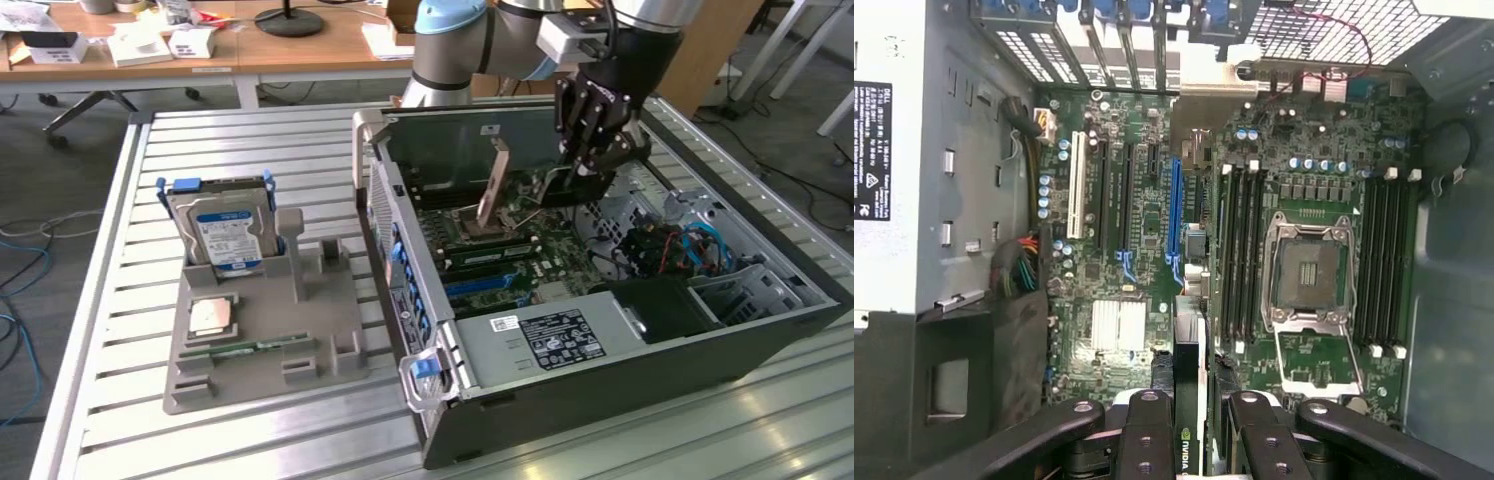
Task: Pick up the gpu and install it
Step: 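Insert the gpu into the slot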
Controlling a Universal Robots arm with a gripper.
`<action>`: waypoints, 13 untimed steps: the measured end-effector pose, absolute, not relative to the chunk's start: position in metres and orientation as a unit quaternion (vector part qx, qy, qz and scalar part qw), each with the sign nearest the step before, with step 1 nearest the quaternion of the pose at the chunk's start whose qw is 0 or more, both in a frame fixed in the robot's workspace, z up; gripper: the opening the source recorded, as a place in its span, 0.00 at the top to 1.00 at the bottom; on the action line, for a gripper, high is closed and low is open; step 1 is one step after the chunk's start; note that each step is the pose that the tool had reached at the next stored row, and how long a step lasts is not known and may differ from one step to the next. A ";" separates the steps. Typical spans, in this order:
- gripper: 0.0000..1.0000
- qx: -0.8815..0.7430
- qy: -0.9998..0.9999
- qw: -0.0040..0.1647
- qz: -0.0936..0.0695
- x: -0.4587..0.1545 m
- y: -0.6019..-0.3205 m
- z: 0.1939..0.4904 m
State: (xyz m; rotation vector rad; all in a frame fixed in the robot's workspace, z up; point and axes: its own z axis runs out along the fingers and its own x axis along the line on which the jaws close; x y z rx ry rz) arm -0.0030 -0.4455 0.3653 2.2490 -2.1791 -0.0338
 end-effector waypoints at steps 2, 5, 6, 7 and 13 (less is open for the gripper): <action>0.74 0.718 -0.696 0.005 -0.011 -0.003 -0.445 0.363; 0.74 0.719 -0.695 0.005 -0.011 -0.004 -0.445 0.359; 0.74 0.719 -0.695 0.005 -0.011 -0.004 -0.445 0.357; 0.74 0.719 -0.695 0.005 -0.011 -0.004 -0.445 0.356; 0.74 0.720 -0.694 0.005 -0.011 -0.005 -0.445 0.349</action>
